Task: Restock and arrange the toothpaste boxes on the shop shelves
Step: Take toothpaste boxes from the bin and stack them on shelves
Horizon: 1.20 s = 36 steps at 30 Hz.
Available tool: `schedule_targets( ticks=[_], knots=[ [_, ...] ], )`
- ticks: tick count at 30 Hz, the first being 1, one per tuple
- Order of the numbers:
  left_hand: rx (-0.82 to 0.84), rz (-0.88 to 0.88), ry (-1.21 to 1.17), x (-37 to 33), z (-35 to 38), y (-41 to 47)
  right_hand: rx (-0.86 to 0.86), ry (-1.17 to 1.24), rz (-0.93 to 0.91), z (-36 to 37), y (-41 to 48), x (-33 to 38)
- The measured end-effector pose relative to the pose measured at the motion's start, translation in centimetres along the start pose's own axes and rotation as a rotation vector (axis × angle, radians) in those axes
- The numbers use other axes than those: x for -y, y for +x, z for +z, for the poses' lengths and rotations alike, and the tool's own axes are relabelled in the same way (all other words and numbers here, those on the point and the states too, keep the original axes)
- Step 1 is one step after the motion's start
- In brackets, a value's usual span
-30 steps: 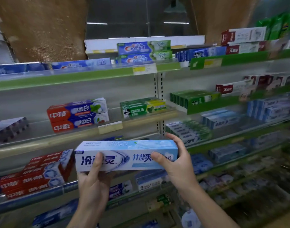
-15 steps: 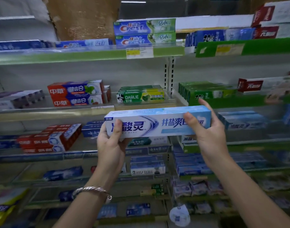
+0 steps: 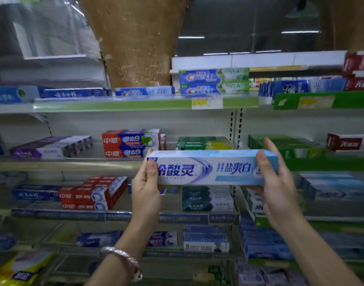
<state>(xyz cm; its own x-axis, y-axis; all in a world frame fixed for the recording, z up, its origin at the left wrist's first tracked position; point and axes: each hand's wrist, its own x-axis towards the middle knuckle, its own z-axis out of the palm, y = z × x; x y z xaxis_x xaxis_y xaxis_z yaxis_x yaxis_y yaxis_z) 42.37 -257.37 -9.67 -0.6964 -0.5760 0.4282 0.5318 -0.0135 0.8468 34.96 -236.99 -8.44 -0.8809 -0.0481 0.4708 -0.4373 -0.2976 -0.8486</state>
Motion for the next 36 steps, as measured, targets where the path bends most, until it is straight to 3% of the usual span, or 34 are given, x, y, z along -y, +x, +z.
schedule_targets(
  ticks=[6,13,16,24,30,36],
  knots=[
    [-0.060,-0.032,-0.108,-0.6,-0.3,0.1,0.061,0.002,0.019,1.2,-0.8,0.7],
    [-0.032,0.003,-0.183,-0.4,2.9,-0.5,-0.044,-0.013,-0.008,-1.3,-1.3,2.4],
    [-0.051,-0.084,-0.302,0.2,6.1,-1.3,-0.080,-0.062,-0.044,-4.0,-1.6,3.3],
    [0.282,-0.266,-0.469,3.9,16.5,-6.4,-0.268,-0.063,-0.023,-16.3,-3.8,4.8],
    [0.361,-0.357,-0.507,6.7,24.2,-11.0,-0.325,-0.117,0.005,-25.7,-4.6,5.7],
    [0.434,-0.304,-0.490,6.9,30.7,-10.6,-0.339,-0.170,-0.031,-31.2,-0.3,7.9]
  ],
)
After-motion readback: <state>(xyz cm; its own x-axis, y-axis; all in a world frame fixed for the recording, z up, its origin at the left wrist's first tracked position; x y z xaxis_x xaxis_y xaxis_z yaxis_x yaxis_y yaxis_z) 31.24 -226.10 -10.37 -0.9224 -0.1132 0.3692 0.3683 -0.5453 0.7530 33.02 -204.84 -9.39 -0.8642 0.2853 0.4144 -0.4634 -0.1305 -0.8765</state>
